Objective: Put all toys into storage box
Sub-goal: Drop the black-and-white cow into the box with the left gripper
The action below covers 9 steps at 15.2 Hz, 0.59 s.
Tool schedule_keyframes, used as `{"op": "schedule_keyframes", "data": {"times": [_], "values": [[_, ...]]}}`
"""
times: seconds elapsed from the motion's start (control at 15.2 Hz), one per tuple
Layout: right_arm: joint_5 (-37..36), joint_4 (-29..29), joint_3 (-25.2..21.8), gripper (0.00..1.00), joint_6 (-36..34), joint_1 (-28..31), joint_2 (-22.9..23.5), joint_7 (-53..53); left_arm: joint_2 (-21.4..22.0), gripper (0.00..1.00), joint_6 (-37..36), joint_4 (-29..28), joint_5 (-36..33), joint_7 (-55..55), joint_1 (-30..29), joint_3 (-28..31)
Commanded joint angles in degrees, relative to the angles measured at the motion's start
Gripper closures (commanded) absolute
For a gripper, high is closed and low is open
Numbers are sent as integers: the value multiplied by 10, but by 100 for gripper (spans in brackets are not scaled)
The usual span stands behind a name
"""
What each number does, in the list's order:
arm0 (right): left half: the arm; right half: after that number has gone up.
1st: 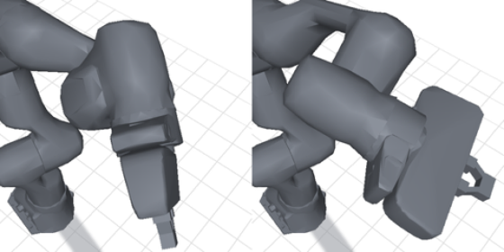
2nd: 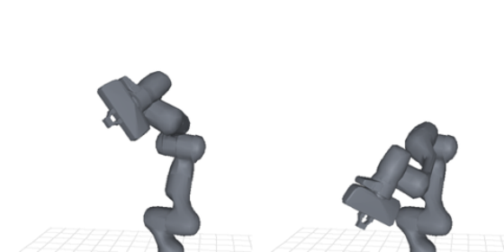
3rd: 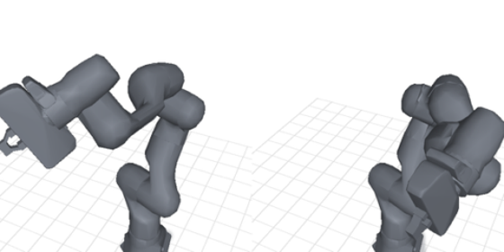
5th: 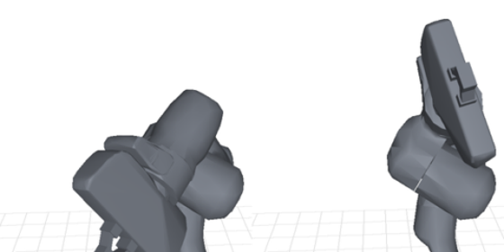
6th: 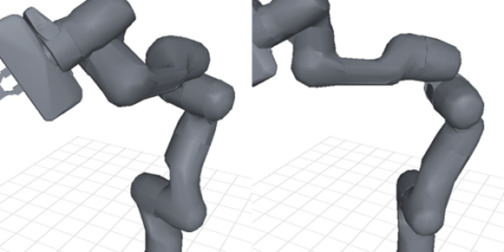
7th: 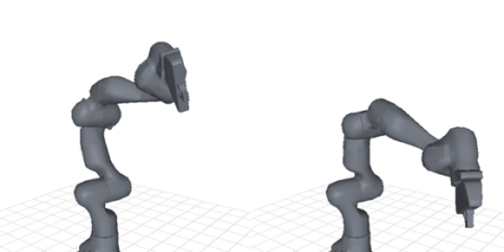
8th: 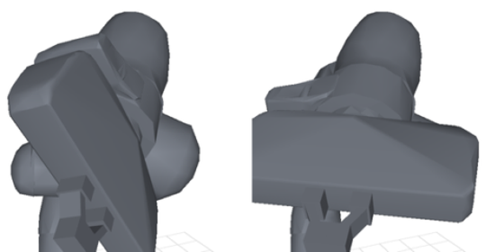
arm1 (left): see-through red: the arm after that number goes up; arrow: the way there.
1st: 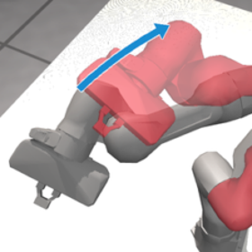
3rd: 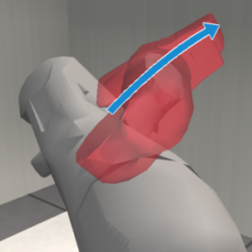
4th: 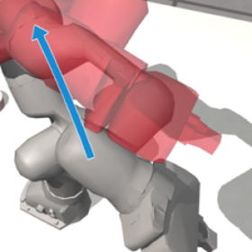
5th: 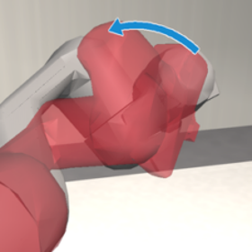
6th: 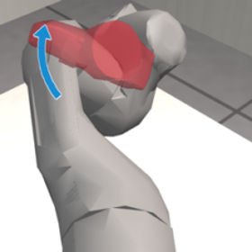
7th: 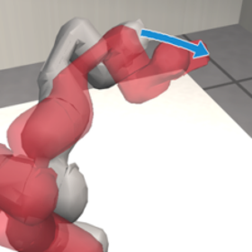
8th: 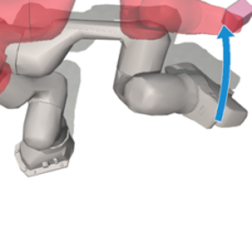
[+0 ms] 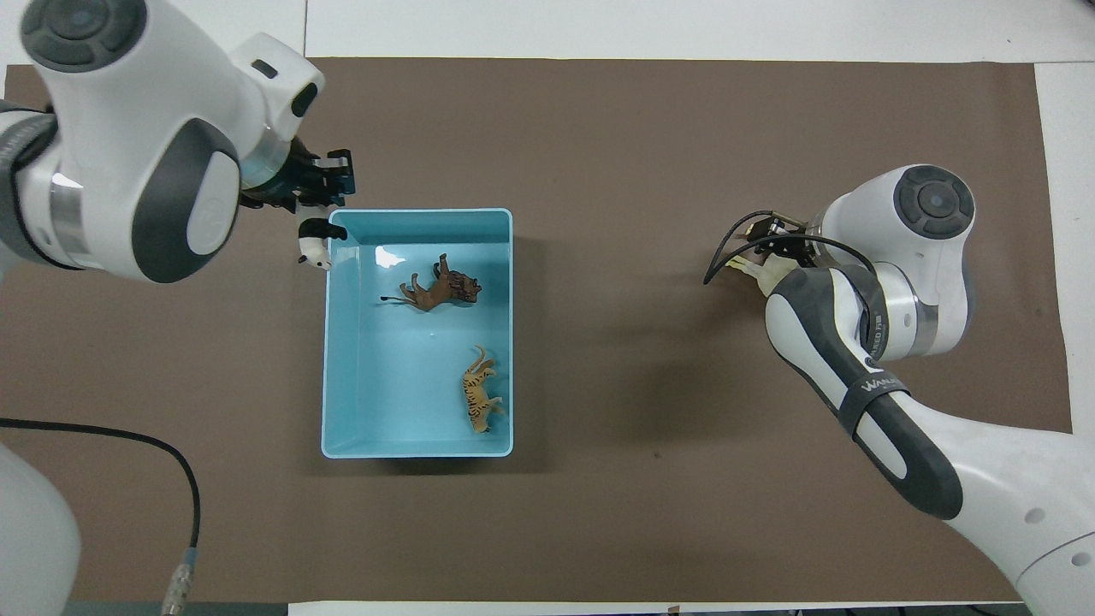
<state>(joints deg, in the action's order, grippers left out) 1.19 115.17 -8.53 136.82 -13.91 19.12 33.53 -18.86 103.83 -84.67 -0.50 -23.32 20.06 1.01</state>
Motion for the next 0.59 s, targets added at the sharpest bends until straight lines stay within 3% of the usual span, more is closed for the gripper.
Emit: {"op": "schedule_keyframes", "data": {"times": [0.0,0.07,0.13,0.33,0.52], "values": [[8,24,5,0,36,8,1,-16,33,0,2,-52,-2,-18,24,13],[8,36,5,35,54,8,0,-22,32,0,3,-50,-2,-13,24,14],[8,36,5,99,52,6,0,-26,32,0,4,-48,-2,-5,18,15],[7,6,6,100,-4,-1,-2,-59,33,0,5,-43,-2,50,-18,17],[6,-84,11,100,-144,-3,-10,-61,41,0,-5,-28,-2,149,-75,17]]}}
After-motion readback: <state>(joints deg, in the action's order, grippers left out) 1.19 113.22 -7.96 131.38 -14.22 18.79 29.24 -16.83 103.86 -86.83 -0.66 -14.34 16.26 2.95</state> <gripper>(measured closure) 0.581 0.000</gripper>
